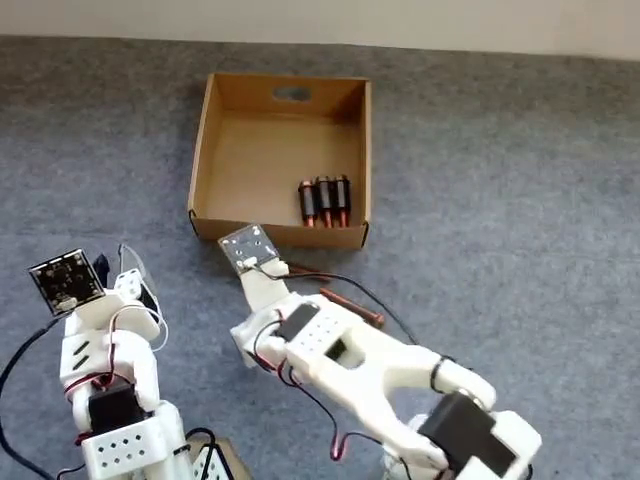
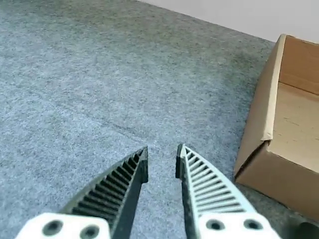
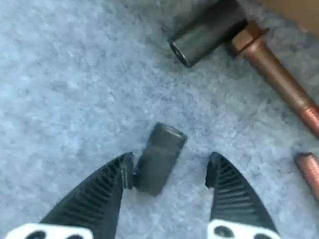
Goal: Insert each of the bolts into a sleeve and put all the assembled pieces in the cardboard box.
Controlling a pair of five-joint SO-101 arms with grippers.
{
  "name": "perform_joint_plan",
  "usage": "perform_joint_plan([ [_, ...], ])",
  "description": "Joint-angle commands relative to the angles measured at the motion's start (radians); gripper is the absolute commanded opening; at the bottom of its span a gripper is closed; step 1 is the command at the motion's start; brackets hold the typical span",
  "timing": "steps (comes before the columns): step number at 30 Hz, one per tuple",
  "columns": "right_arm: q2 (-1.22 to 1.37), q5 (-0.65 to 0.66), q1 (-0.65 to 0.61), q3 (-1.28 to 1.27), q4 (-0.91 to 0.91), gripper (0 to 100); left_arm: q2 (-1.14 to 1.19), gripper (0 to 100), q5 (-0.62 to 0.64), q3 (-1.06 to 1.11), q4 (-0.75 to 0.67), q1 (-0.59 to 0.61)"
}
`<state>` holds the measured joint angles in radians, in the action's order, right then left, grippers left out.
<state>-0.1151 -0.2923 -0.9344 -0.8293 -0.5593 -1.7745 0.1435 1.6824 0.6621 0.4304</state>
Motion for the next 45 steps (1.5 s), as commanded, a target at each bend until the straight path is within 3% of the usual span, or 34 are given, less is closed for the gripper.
perform_joint_plan([
  [1, 0.059, -0.011, -0.001, 0.053, 0.007, 20.4, -0.012, 12, -0.003, 0.015, -0.023, -0.016],
  [5, 0.067, -0.005, -0.001, 0.056, 0.007, 0.3, -0.012, 12, -0.003, 0.015, -0.025, -0.016],
  [10, 0.021, -0.003, 0.018, 0.076, -0.082, 0.5, -0.012, 12, -0.005, 0.015, -0.025, -0.016],
  [15, -0.211, 0.017, 0.107, 0.076, -0.259, 0.6, -0.012, 12, -0.005, 0.015, -0.025, -0.016],
  [21, -0.450, 0.221, 0.441, 0.074, -0.426, 0.6, -0.012, 12, -0.006, 0.015, -0.025, -0.018],
  [25, -0.476, 0.292, 0.687, 0.071, -0.479, 0.6, -0.010, 12, -0.006, 0.015, -0.021, -0.018],
  [28, -0.476, 0.361, 0.796, 0.021, -0.486, 0.6, -0.008, 12, -0.006, 0.015, -0.021, -0.018],
  [37, -0.476, 0.433, 0.806, -0.242, -0.346, 1.2, -0.007, 12, -0.006, 0.015, -0.021, -0.018],
  [43, -0.476, 0.433, 0.809, -0.289, -0.344, 17.0, -0.005, 12, -0.006, 0.015, -0.020, -0.018],
  [45, -0.476, 0.433, 0.809, -0.289, -0.346, 17.6, -0.005, 12, -0.006, 0.015, -0.020, -0.018],
])
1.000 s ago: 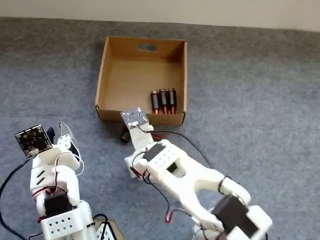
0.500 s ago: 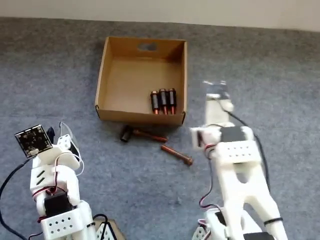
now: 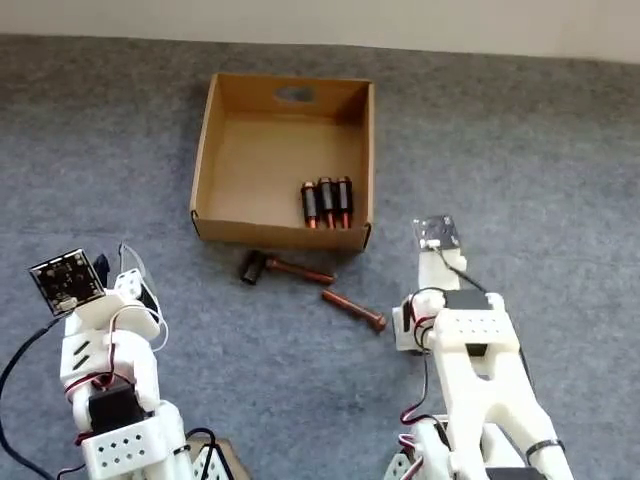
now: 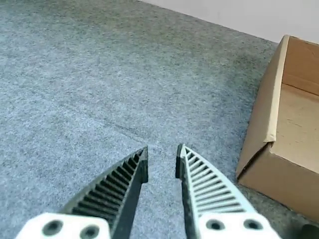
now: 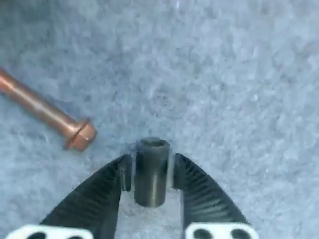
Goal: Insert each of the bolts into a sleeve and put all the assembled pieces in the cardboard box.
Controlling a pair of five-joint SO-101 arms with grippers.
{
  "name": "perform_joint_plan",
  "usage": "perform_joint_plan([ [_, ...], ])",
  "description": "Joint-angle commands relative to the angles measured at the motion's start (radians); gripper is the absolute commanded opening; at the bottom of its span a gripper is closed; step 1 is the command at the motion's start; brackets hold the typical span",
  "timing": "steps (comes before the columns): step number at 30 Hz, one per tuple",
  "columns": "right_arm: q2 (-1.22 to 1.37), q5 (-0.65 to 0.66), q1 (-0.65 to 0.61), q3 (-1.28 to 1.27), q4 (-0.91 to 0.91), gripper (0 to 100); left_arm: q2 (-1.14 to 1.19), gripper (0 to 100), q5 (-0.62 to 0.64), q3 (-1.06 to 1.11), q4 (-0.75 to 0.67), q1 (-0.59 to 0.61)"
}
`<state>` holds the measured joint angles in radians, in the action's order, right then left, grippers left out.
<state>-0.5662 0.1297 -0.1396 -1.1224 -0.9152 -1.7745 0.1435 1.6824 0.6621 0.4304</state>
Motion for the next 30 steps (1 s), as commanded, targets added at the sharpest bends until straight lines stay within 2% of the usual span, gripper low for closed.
perform_joint_plan([
  [1, -0.025, 0.011, 0.015, 0.004, 0.010, 17.6, -0.005, 12, -0.006, 0.015, -0.020, -0.018],
  [13, -0.025, 0.011, 0.016, 0.147, -0.203, 14.9, -0.005, 12, -0.006, 0.015, -0.020, -0.018],
  [18, -0.012, 0.011, 0.016, 0.173, -0.214, 14.7, -0.005, 12, -0.006, 0.015, -0.020, -0.018],
  [30, 0.427, 0.011, 0.028, 0.315, -0.145, 14.5, -0.005, 12, -0.006, 0.015, -0.020, -0.016],
])
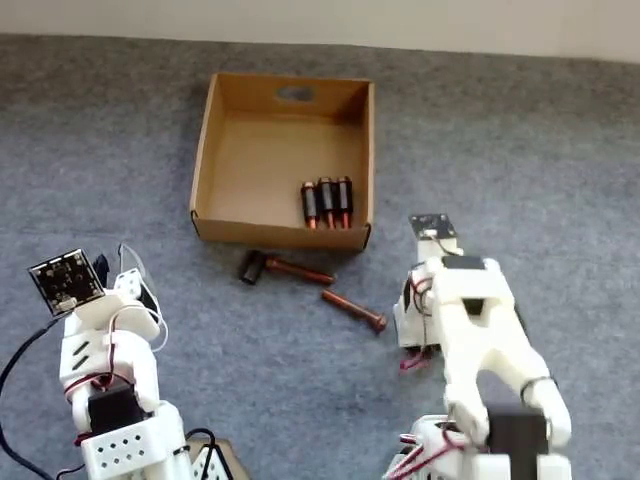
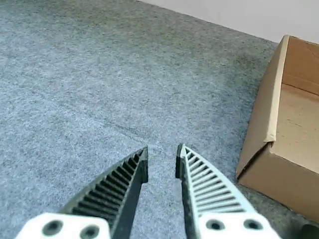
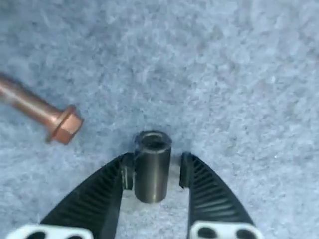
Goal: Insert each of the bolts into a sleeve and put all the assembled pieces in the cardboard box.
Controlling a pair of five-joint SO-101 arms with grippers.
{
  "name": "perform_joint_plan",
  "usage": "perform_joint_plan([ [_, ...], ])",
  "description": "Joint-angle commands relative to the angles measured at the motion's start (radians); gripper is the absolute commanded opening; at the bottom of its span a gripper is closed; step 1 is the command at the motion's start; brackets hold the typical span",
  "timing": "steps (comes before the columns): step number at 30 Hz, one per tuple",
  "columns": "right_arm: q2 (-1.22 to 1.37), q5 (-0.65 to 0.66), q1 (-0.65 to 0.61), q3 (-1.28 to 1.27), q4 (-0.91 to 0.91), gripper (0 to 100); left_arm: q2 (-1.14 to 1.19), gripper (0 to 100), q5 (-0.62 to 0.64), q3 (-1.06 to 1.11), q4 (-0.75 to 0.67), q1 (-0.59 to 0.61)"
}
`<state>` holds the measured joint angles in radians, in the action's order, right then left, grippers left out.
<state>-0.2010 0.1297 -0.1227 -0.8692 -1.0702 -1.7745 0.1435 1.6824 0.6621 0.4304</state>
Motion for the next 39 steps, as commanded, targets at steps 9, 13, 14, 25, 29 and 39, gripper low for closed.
perform_joint_plan([
  [9, 0.068, 0.015, 0.010, 0.077, 0.005, 0.4, -0.007, 12, -0.006, 0.015, -0.020, -0.016],
  [13, -0.090, 0.048, 0.012, 0.065, 0.004, 0.5, -0.005, 12, -0.008, 0.015, -0.020, -0.016],
  [14, -0.150, 0.048, 0.012, 0.053, 0.004, 0.5, -0.005, 12, -0.008, 0.015, -0.020, -0.016],
  [25, -0.831, 0.028, -0.050, -0.171, 0.012, 0.5, -0.004, 12, -0.141, -0.051, 0.127, -0.174],
  [29, -0.946, -0.091, -0.085, -0.229, 0.042, 0.5, -0.002, 12, -0.172, -0.058, 0.147, -0.196],
  [39, -1.152, -0.269, -0.093, -0.475, 0.202, 0.5, 0.004, 12, -0.238, -0.117, 0.229, -0.274],
])
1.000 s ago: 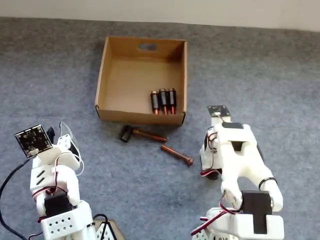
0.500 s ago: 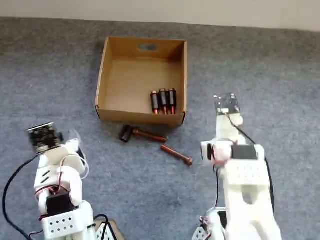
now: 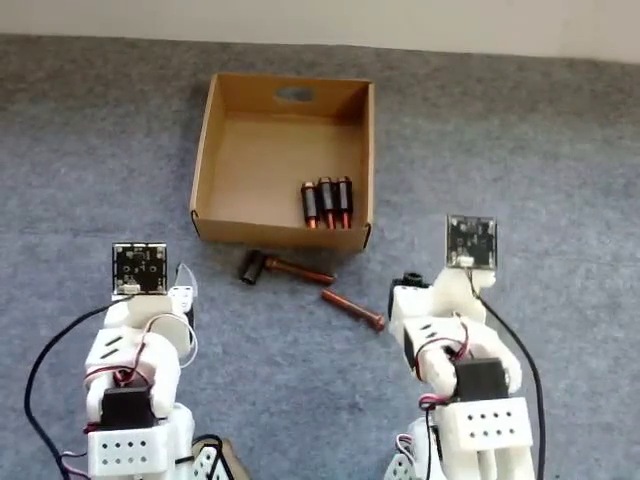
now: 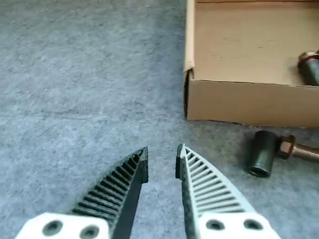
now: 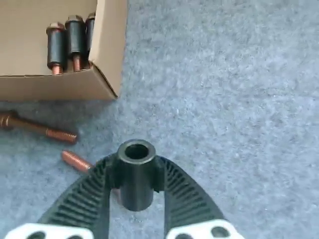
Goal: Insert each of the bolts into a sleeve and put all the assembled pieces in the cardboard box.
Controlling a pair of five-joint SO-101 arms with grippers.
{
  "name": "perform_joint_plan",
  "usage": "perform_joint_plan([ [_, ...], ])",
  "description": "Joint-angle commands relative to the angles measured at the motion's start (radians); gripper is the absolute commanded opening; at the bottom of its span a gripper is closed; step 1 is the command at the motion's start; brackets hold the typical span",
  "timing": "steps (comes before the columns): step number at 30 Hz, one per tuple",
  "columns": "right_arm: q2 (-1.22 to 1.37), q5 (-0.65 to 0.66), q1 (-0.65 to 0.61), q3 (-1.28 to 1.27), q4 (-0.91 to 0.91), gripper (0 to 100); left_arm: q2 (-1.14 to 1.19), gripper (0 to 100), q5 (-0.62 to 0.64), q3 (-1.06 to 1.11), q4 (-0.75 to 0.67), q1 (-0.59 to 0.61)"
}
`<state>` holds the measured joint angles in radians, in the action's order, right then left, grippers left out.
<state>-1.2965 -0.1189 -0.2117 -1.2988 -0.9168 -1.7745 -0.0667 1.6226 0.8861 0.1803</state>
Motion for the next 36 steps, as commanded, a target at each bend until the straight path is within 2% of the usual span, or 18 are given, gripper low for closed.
perform_joint_plan([
  [1, -0.081, -0.020, -0.004, -0.067, 0.054, 0.5, 0.022, 12, -0.044, -0.073, 0.005, -0.024],
  [5, -0.196, -0.020, -0.004, -0.124, 0.050, 0.5, 0.223, 12, -0.051, -0.170, -0.009, -0.021],
  [10, -0.331, -0.017, -0.004, -0.186, 0.016, 0.5, 0.654, 12, -0.049, -0.343, -0.080, -0.025],
  [15, -0.443, -0.015, -0.002, -0.196, -0.044, 0.5, 0.978, 12, -0.049, -0.453, -0.109, -0.114],
  [20, -0.495, -0.015, 0.010, -0.197, -0.077, 0.5, 1.029, 12, -0.048, -0.472, -0.109, -0.286],
  [23, -0.495, -0.021, 0.094, -0.199, -0.074, 0.5, 1.030, 13, -0.052, -0.476, -0.100, -0.397],
  [26, -0.495, -0.057, 0.183, -0.199, -0.070, 0.5, 1.040, 21, -0.149, -0.481, -0.043, -0.512],
  [29, -0.503, -0.098, 0.249, -0.193, -0.070, 0.5, 1.040, 20, -0.180, -0.533, -0.011, -0.568],
  [32, -0.503, -0.098, 0.295, -0.188, -0.067, 0.5, 1.046, 20, -0.190, -0.644, 0.060, -0.605],
  [36, -0.495, -0.100, 0.340, -0.191, -0.031, 0.5, 1.171, 20, -0.282, -0.831, 0.222, -0.710],
])
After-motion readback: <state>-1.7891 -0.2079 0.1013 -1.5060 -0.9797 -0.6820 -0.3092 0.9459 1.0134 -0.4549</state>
